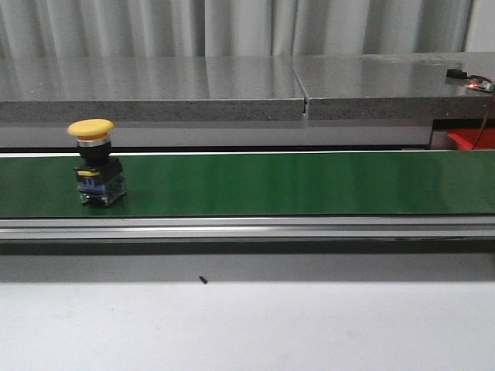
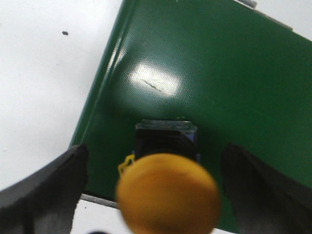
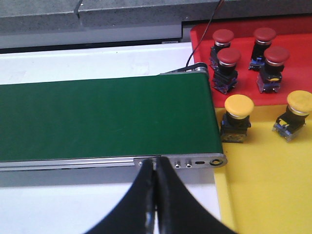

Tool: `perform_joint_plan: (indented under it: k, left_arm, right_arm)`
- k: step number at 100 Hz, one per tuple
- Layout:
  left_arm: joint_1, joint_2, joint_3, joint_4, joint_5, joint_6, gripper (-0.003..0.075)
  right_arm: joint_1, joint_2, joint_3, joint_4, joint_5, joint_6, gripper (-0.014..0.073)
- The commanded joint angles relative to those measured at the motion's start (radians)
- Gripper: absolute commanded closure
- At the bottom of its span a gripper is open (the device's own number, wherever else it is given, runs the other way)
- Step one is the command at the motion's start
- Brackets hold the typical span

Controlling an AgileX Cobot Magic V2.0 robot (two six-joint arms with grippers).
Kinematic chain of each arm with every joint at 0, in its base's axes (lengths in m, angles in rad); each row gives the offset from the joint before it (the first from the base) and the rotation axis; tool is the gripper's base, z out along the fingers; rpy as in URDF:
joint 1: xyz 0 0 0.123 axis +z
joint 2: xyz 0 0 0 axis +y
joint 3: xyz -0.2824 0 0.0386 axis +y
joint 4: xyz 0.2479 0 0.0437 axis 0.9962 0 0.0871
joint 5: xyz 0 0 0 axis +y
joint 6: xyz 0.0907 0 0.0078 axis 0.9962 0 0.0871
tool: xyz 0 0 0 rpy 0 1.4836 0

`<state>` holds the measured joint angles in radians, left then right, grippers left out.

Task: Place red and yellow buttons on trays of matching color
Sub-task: 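Lower the second yellow button onto the belt and open the left gripper, then grasp the leading yellow button on the belt with the right gripper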

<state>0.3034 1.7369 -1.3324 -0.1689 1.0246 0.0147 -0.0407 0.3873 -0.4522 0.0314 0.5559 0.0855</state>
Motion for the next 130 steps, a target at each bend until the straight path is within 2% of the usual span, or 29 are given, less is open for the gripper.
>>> perform_joint_plan:
  k: [1, 31, 42, 54, 76, 102, 130]
  left_arm:
    - [-0.004, -0.064, -0.026, -0.024, -0.026, 0.011, 0.0119]
    - [-0.047, -0.194, -0.026, -0.035, -0.038, 0.064, 0.0122]
    - [-0.095, -0.256, -0.026, -0.035, -0.045, 0.079, 0.0174]
    - [-0.156, -0.315, -0.026, -0.033, -0.045, 0.081, 0.0323]
    - [-0.294, -0.406, -0.026, -0.033, -0.045, 0.107, 0.0736]
    - [-0.396, -0.531, 0.031, -0.033, -0.085, 0.107, 0.0739]
    - [-0.403, -0.758, 0.263, -0.029, -0.148, 0.107, 0.0739]
  right_arm:
    - [0.002, 0.006, -0.026, 0.001, -0.07, -0.01, 0.066]
    - [0.002, 0.006, -0.026, 0.001, -0.07, -0.01, 0.066]
    - [0.002, 0.006, -0.026, 0.002, -0.07, -0.01, 0.066]
    - [0.002, 0.006, -0.026, 0.002, -0.07, -0.01, 0.066]
    - [0.002, 0.006, -0.026, 0.012, -0.073, -0.01, 0.066]
    - [0.002, 0.009, -0.038, 0.02, -0.071, -0.01, 0.066]
    - [0.093, 0.128, -0.117, 0.02, -0.031, -0.029, 0.066]
